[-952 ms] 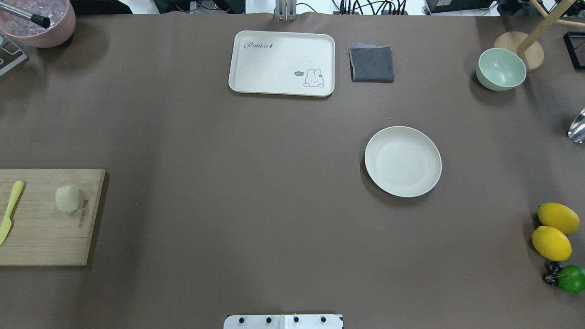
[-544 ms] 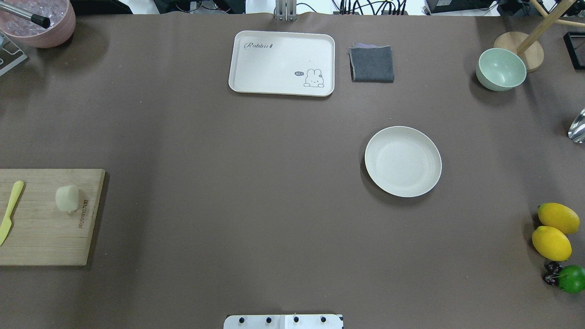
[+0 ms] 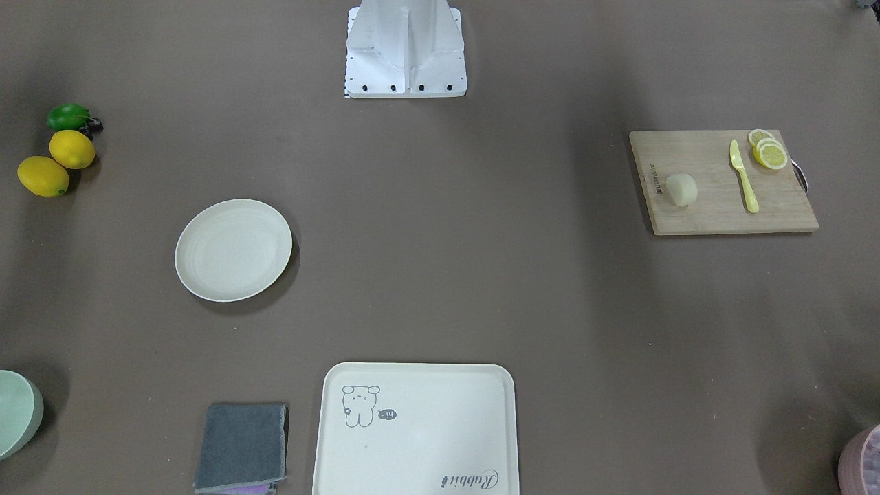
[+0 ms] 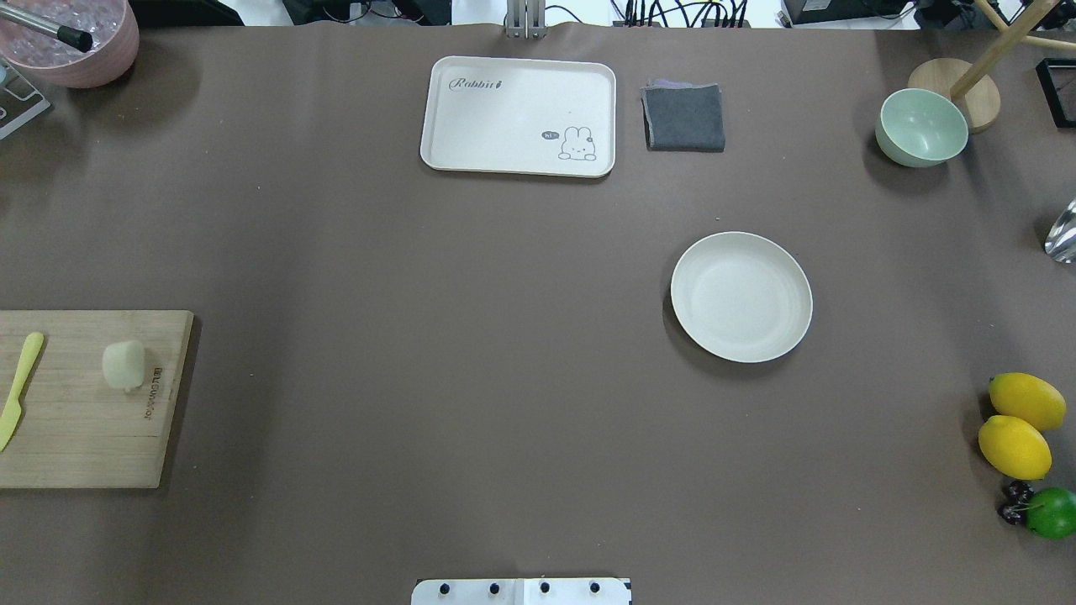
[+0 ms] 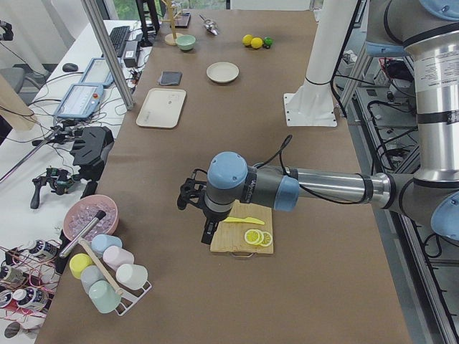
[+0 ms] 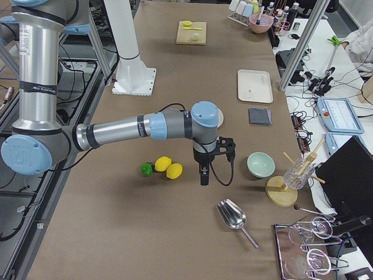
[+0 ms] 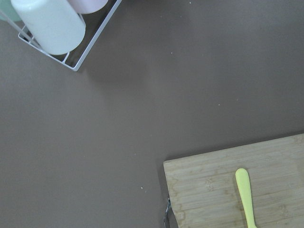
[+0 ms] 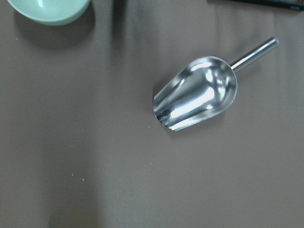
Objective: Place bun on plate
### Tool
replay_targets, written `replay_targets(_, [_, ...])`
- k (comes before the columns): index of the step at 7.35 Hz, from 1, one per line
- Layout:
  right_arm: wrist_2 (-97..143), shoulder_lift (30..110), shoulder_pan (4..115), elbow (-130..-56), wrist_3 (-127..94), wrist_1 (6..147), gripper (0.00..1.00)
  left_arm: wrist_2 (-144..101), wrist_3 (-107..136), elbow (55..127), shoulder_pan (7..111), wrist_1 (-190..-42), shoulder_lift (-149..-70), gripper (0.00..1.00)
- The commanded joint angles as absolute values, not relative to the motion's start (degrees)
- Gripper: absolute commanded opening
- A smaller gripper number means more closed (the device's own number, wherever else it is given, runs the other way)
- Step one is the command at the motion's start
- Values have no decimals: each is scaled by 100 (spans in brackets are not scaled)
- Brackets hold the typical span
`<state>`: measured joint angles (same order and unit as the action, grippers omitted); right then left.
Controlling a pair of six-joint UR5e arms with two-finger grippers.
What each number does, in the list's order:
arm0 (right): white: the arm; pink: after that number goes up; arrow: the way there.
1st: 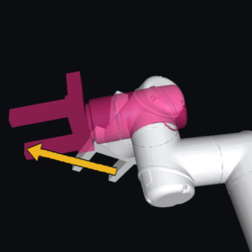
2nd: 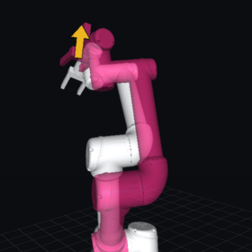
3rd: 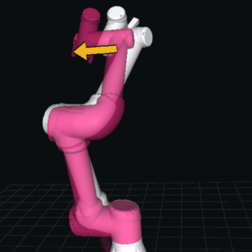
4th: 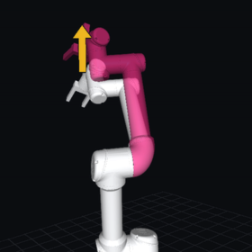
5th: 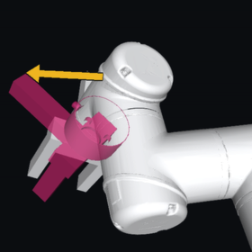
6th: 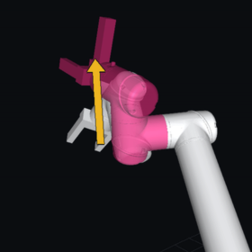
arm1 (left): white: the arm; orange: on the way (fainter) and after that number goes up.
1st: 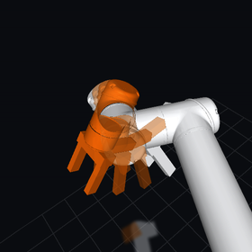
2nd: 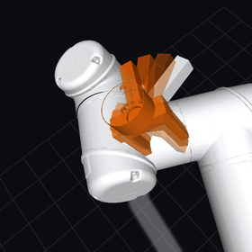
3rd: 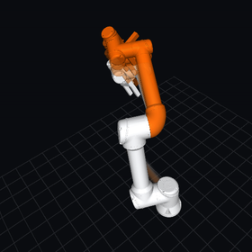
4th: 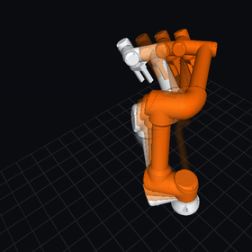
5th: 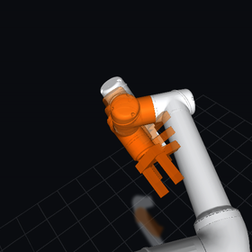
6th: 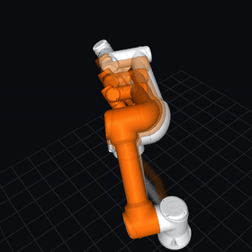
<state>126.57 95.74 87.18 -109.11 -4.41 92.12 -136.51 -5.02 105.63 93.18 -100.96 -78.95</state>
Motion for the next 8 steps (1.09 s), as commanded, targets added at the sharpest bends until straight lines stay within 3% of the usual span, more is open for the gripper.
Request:
replay_targets(1, [12918,9536,8719,-11160,-440,8728,100,-13615,-449,10425,9316,-11008,-8145,97])
replay_targets(2, [13024,9597,8719,-11441,-387,8649,100,-13684,-474,10363,9334,-11134,-8243,97])
replay_targets(5, [13920,9467,8413,-11268,-526,8130,100,-14624,-431,10292,9352,-12266,-8025,98])
replay_targets(8, [13153,9466,7099,-11408,-3434,7072,100,-14994,2626,10485,8450,-12906,-8051,97])
